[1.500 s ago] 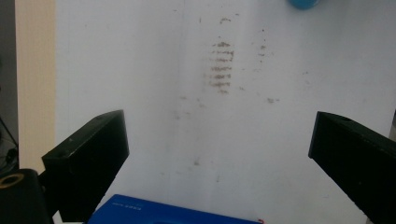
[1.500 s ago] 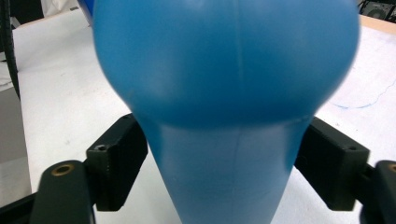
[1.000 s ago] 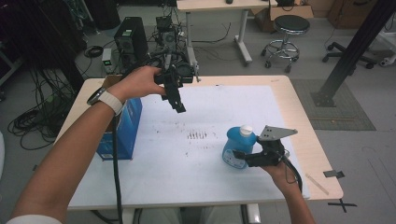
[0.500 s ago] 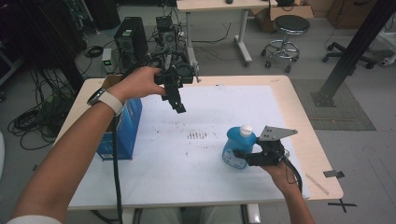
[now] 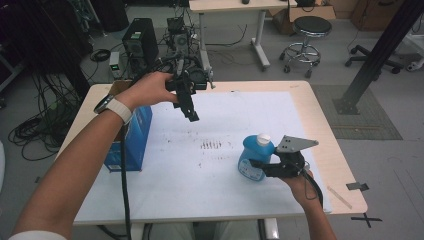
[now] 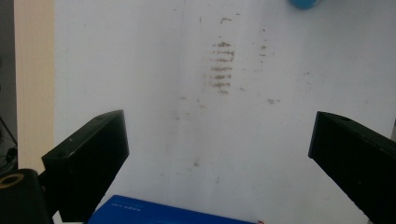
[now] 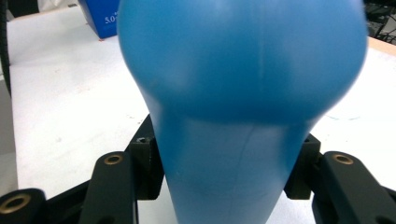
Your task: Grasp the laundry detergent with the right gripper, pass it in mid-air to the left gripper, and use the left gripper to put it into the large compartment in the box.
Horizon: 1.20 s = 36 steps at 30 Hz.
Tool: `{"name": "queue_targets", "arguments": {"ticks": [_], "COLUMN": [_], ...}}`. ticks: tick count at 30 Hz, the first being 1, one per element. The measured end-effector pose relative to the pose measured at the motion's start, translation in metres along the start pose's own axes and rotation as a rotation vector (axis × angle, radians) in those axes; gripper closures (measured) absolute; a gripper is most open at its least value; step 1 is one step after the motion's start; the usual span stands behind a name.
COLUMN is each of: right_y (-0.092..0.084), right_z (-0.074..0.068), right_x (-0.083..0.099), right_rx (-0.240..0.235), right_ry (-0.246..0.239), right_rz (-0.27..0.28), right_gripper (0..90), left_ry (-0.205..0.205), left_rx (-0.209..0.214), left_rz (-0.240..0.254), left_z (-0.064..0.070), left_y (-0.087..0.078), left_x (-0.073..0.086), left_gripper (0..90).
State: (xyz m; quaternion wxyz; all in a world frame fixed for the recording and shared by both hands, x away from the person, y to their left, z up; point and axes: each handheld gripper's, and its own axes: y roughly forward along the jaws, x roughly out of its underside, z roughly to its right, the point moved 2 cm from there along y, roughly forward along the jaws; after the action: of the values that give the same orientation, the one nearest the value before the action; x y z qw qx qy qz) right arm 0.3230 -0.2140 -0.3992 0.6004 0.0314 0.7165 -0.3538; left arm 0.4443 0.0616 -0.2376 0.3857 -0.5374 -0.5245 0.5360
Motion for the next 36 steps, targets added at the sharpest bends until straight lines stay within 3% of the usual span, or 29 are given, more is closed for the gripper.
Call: {"name": "queue_targets", "arguments": {"ticks": [6, 15, 20, 36], "right_y": [0.000, -0.008, -0.014, -0.030], "right_z": [-0.001, -0.005, -0.007, -0.007], "right_x": [-0.005, -0.021, -0.032, -0.051], "right_rx": [-0.016, -0.046, -0.075, -0.133], "right_ry": [-0.008, -0.036, -0.066, -0.098], "right_rz": [-0.031, -0.017, -0.041, -0.052], "right_gripper": [45.5, 45.6, 45.5, 45.4], "left_ry": [0.004, 0.010, 0.018, 0.031], "left_rx": [-0.003, -0.007, -0.015, -0.015], "left_rz": [0.004, 0.011, 0.006, 0.021], "left_z": [0.002, 0.007, 0.015, 0.043], "left_y": [0.000, -0.007, -0.011, -0.031], "left_x": [-0.002, -0.003, -0.004, -0.008], "left_gripper": [5.5, 5.5, 5.5, 5.6]}}
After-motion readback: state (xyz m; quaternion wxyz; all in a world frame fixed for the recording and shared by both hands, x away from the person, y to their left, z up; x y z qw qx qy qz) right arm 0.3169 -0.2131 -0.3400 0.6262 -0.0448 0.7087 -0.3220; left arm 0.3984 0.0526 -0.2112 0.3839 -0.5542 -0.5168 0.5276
